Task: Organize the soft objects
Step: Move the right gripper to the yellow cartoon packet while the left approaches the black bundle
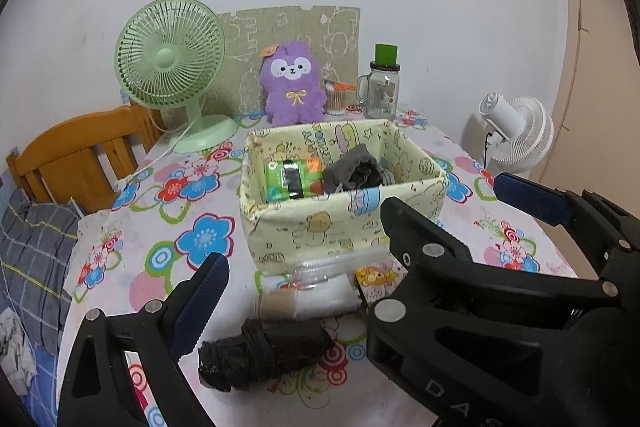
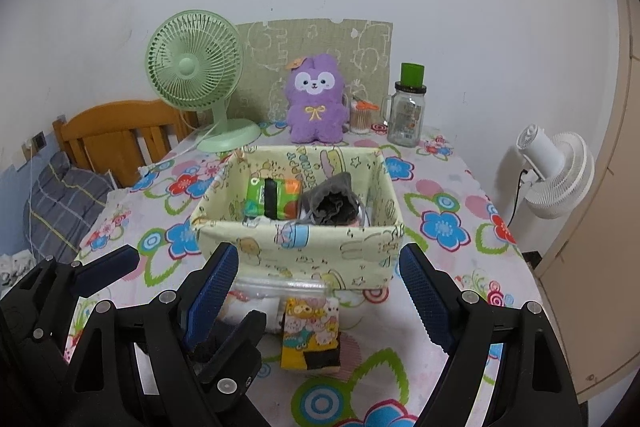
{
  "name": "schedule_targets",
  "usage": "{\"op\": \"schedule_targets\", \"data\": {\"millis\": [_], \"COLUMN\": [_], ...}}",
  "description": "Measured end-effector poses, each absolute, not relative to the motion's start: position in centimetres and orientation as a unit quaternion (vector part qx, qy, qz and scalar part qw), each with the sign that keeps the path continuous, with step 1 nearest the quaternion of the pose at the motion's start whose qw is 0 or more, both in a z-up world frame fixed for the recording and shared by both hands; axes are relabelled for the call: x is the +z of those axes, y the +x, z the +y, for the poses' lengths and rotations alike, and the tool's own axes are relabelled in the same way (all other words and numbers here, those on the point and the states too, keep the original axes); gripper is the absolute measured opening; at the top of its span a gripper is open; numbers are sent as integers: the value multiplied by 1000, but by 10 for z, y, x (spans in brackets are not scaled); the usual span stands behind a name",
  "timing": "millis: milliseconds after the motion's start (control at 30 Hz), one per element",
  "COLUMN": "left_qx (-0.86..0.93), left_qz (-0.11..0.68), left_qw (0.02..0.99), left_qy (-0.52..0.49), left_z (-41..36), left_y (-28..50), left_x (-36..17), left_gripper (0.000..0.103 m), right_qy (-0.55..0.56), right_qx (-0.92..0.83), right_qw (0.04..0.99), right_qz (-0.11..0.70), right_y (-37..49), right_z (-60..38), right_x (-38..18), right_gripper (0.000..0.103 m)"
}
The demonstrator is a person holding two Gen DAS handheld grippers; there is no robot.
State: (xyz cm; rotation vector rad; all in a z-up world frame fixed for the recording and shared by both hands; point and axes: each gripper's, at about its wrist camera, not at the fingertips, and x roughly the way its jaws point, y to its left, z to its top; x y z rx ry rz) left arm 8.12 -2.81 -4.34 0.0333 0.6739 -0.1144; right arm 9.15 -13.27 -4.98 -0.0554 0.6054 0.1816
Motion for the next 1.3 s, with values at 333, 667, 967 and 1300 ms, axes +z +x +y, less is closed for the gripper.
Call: {"op": "schedule_targets", "data": {"millis": [333,667,967,1300], "left_qx": [-66,-73,-67,-65], "left_qz": [345,361,387,407], "left_qw": [936,930,920,911], "left_qy": [20,24,16,9], "left_z": [-27,-30,-23,-21], "left_y": [74,76,85,93], "left_x": [-60,-78,-101,-121], "left_gripper": [98,98,98,98], "right_qy": [-24,-24,-34,-23], "right_qx": [82,86,87,83], "right_qw": [946,939,928,917], "right_qz": [314,332,361,389], "right_y": [86,90,101,113], "right_z": [-134,-136,-132,-134], "right_x": [-69,-89,-112,-135], "right_gripper": [85,85,85,85]}}
